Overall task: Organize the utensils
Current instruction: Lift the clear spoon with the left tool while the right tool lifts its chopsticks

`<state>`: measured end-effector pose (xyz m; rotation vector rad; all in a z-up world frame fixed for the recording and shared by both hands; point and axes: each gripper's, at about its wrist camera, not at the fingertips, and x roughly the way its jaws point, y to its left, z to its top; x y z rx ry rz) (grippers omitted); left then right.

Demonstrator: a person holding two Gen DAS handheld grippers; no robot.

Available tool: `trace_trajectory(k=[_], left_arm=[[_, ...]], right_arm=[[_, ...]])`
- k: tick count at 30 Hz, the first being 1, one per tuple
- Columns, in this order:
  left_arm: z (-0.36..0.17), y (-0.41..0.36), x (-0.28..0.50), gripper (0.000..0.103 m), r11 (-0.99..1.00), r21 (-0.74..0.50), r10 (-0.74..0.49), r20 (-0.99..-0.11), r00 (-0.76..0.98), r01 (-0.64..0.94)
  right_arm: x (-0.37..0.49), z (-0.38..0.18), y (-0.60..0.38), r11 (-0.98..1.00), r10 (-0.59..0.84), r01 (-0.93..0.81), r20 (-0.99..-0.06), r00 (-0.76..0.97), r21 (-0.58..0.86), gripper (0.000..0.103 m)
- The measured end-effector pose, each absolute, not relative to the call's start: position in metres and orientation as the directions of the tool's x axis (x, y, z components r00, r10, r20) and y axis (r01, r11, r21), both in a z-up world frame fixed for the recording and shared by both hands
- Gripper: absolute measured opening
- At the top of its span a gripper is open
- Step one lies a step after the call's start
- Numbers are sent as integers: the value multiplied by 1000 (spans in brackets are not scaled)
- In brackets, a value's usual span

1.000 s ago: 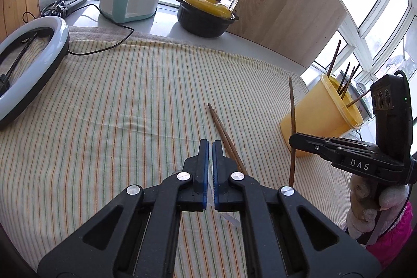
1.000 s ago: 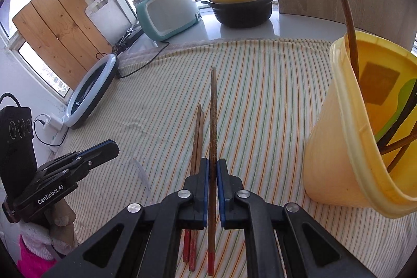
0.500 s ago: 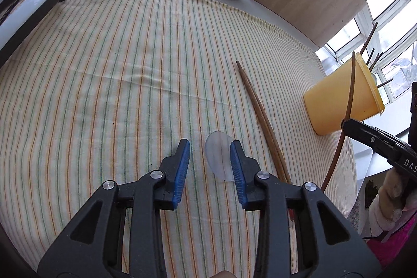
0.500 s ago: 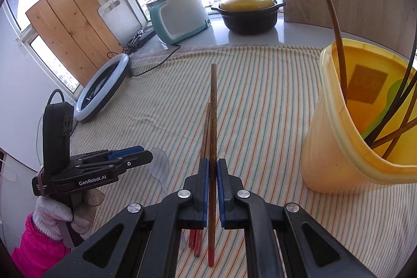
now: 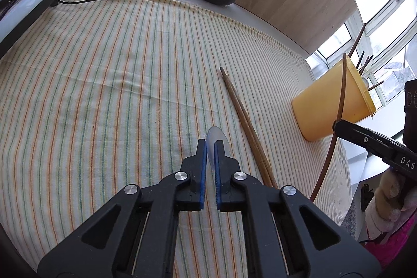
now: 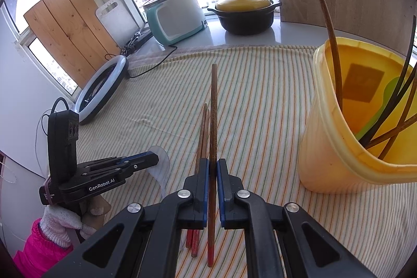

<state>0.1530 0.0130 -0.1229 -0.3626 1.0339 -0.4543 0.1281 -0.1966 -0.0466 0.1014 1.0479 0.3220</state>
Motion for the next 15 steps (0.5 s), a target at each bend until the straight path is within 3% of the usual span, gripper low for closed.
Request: trace_trajectory(k=[15], left_arm=[[-33, 11, 136, 0, 868, -405, -492, -633, 598, 286]], right_arm=[[98, -3, -227, 937, 350, -209, -754, 557, 281, 3]])
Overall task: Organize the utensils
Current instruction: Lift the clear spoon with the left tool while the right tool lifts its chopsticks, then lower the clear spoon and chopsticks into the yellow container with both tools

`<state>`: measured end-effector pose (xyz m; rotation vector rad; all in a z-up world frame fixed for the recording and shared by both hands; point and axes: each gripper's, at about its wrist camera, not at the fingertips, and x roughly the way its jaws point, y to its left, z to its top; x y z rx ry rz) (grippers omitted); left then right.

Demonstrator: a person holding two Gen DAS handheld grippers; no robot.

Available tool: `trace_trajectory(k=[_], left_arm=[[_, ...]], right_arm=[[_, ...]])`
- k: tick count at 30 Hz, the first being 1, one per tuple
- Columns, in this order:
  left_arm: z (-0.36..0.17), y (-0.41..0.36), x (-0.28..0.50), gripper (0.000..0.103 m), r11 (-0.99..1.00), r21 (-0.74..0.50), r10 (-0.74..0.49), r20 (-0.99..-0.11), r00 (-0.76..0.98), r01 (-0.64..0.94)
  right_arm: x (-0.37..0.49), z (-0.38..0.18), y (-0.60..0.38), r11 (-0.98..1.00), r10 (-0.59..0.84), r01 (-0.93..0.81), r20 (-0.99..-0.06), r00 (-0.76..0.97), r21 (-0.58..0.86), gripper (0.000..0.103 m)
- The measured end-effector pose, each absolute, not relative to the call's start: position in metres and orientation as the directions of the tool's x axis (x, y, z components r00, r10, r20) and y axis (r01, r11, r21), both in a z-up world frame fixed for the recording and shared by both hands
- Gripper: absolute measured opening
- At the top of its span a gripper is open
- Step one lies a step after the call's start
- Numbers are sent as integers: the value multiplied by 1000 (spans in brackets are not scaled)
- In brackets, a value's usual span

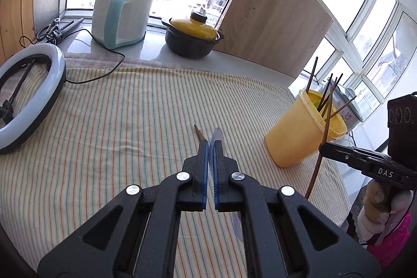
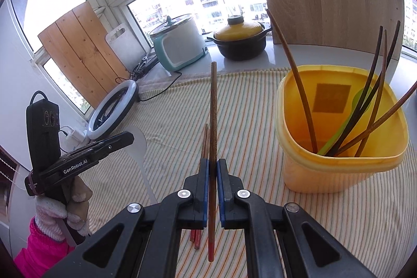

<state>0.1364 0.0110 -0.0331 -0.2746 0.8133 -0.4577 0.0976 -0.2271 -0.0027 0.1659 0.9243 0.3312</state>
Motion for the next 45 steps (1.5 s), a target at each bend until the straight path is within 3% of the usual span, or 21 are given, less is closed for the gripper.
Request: trace_trajectory(k=[23, 45], left_arm=[[49, -58, 147, 0, 797, -419, -601, -486, 634, 435], [66, -109, 188, 0, 788, -446, -608, -461, 646, 424]], right_arm=[[85, 89, -313, 936, 307, -126, -588, 749, 328, 3], [104, 116, -372, 929, 219, -10, -528, 821, 370, 3]])
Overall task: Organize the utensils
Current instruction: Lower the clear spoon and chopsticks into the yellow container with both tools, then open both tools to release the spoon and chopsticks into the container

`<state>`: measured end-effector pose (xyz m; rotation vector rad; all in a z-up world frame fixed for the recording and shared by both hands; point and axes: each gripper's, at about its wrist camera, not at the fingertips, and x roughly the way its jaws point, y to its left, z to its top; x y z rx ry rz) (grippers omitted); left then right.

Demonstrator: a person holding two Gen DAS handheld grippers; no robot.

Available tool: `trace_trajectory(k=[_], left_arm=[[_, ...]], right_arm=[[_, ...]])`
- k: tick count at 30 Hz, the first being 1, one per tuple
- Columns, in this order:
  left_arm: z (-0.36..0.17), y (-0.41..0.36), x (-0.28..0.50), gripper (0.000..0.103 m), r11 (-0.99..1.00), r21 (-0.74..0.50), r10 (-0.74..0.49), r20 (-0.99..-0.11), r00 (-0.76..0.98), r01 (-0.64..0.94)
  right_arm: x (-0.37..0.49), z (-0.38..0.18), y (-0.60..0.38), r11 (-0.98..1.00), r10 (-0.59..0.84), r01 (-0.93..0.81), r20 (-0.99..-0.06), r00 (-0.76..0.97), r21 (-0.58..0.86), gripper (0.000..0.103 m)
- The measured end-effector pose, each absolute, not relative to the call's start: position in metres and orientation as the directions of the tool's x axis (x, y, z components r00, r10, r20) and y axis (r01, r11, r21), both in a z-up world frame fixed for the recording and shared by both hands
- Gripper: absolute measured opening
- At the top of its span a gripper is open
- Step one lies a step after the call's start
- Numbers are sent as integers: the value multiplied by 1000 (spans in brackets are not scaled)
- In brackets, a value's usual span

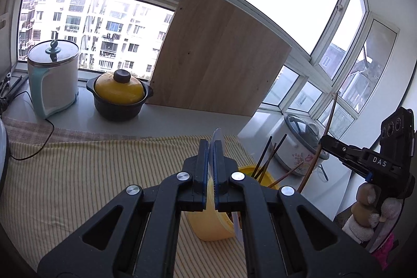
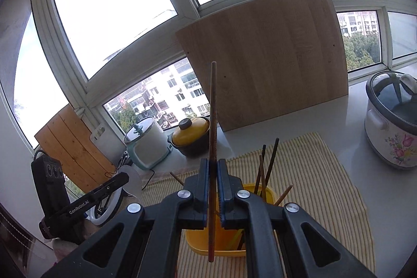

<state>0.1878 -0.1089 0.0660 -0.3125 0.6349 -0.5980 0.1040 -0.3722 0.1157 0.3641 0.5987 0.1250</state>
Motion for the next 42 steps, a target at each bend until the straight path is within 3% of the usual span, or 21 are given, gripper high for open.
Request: trace_trajectory(k=[12, 23, 42], left_arm=[[67, -137, 196, 0, 833, -380, -548, -468, 693, 403], [57, -158, 191, 0, 854, -310, -519, -483, 705, 417], [39, -164, 176, 2, 816, -336, -577, -531, 620, 471]], right_arm=[[122, 103, -377, 951, 141, 43, -550, 823, 307, 3], [116, 82, -368, 958, 151, 26, -581, 800, 285, 4], [106, 54, -358, 958, 183, 9, -631, 754, 288, 7]])
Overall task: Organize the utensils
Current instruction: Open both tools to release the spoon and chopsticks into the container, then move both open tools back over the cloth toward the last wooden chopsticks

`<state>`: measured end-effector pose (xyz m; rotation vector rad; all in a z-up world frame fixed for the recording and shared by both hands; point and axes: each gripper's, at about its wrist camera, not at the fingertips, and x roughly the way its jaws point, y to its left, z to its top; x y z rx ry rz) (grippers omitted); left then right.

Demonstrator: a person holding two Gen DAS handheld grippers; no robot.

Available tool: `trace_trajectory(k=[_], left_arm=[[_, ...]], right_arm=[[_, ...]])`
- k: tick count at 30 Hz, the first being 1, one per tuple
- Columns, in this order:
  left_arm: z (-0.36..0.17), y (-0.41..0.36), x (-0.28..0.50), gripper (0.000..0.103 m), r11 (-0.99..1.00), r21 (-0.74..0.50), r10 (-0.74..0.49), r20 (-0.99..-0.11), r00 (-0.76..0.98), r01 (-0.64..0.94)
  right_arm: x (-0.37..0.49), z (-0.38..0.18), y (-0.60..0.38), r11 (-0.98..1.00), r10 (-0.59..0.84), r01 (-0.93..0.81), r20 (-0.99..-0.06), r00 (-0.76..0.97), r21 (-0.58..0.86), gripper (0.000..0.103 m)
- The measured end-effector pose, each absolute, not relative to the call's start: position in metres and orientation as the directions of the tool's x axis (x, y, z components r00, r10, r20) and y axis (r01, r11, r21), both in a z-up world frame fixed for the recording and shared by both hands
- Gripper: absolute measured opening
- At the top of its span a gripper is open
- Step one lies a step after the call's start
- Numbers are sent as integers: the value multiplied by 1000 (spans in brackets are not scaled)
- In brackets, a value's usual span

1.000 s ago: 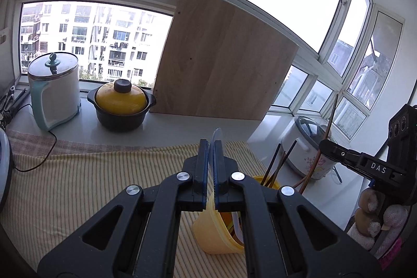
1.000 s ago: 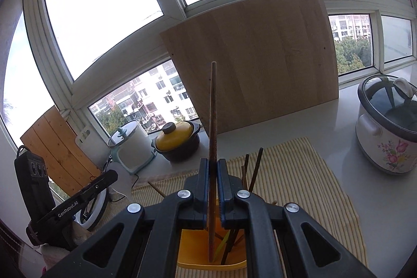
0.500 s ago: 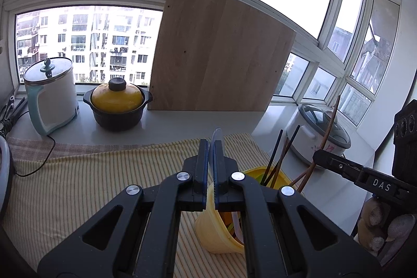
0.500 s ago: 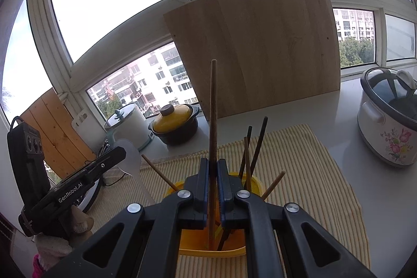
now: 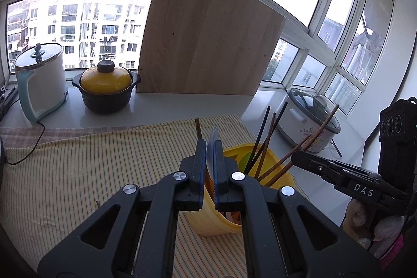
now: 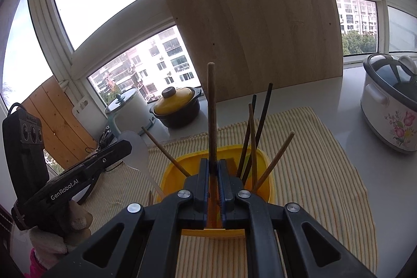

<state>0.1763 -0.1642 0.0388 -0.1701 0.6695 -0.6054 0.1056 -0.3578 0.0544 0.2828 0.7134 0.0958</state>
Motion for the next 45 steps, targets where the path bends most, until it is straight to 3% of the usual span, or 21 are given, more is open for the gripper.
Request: trace_trajectory(k=[3, 5, 22, 39, 42, 45], left_arm=[[37, -162, 175, 5, 802, -359, -596, -534, 599, 478], [36, -161, 174, 10, 800, -361, -599, -538, 593, 480], [17, -101, 175, 10, 842, -373, -539, -575, 616, 390], [-55, -43, 176, 10, 881, -405, -472, -708, 526, 246], [-71, -44, 172, 22, 885, -404, -465, -730, 501, 233], [-89, -50, 166, 24, 882, -411, -470, -746, 471, 231]], right_arm=[[105, 53, -354, 960, 178, 11, -638, 749, 280, 12], [105, 52, -354, 960, 175, 14, -638, 750, 279, 25], [93, 71, -345, 968, 132, 28, -599, 790, 251, 26], [73, 41, -265, 969, 249, -183, -646, 722, 168, 30], [67, 22, -251, 967, 253, -206, -672, 696, 151, 30], [63, 4, -244, 962, 271, -211, -693, 668, 173, 30]])
